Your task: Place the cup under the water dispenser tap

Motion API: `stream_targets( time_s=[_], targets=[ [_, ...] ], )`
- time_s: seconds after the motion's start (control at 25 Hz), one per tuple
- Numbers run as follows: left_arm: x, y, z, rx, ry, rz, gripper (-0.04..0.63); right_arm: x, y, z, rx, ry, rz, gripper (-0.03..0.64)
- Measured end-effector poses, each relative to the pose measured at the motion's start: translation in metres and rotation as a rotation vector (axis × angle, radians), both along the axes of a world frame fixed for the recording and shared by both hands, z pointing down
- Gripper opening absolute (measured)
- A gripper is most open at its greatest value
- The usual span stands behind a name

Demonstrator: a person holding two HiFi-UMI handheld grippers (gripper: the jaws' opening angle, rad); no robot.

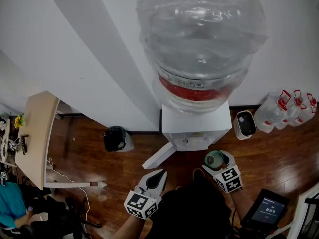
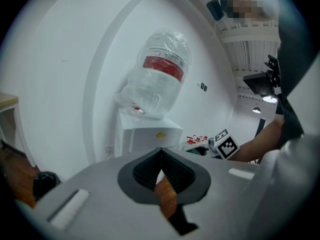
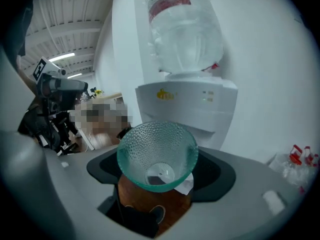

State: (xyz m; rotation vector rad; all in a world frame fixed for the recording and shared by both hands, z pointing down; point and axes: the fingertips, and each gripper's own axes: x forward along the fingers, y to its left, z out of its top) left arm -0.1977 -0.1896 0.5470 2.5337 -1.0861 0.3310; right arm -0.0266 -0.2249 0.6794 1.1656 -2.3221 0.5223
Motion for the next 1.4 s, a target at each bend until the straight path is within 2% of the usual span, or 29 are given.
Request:
stream_targets(
  time_s=[0.16, 0.36, 0.56, 0.92, 1.4],
  targets=[
    [-0.002, -0.009, 0.026, -0.015, -0.030, -0.011, -0.023, 0.007, -0.017, 0.063, -0.038, 0.013, 0.054, 0.391],
    [0.002, -0.016, 0.053, -0.025, -0.057, 0.032, -0.023, 0.004, -0.042, 0.126, -0.056, 0.031, 0.061, 0.391],
    [-0.005, -0.025, 0.081, -0.041, -0.101, 0.018, -0.023, -0.001, -0.064, 0.179, -0.071, 0.037, 0.079, 0.391],
    [-0.022, -0.037, 0.119, -0.060, -0.126, -0.021, -0.023, -0.012, -0.099, 0.233, -0.052, 0.062, 0.096, 0.391],
    [-0.025, -0.033, 0.121, -0.060, -0.163, -0.009, -0.023, -0.021, -0.115, 0.254, -0.063, 0.068, 0.137, 0.394]
  ],
)
